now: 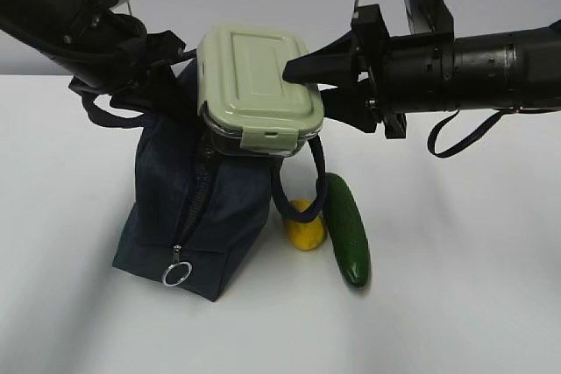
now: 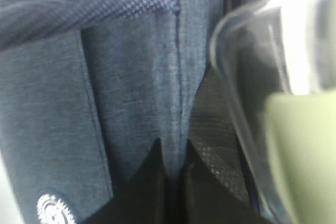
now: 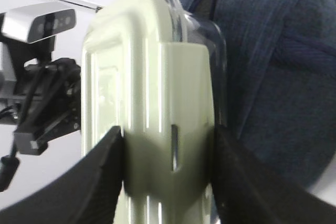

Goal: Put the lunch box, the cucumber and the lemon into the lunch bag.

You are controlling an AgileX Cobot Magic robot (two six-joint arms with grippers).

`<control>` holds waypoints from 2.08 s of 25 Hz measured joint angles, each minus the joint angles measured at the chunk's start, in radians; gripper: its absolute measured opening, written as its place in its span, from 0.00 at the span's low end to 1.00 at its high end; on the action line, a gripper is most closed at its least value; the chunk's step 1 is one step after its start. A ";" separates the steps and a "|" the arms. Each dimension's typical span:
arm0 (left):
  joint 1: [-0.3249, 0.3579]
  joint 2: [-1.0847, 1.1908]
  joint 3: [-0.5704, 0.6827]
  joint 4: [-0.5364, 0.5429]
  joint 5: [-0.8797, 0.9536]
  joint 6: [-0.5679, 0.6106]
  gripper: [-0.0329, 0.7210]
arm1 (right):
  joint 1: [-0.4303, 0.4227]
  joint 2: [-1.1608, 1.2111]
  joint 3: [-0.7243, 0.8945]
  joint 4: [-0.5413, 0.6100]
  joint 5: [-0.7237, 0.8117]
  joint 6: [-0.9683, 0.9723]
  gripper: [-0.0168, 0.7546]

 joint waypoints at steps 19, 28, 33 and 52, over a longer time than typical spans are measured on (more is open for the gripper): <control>0.004 -0.004 -0.002 -0.271 0.028 0.114 0.03 | 0.000 0.001 0.000 -0.085 -0.188 -0.049 0.51; 0.004 -0.004 -0.002 -0.388 0.036 0.150 0.03 | 0.002 0.002 0.000 -0.064 -0.204 -0.070 0.51; 0.004 0.007 -0.002 -0.448 0.037 0.166 0.03 | 0.036 0.005 0.000 -0.010 -0.219 -0.098 0.51; 0.004 0.121 -0.002 -0.542 0.004 0.210 0.03 | 0.103 0.245 -0.123 0.059 -0.196 -0.137 0.51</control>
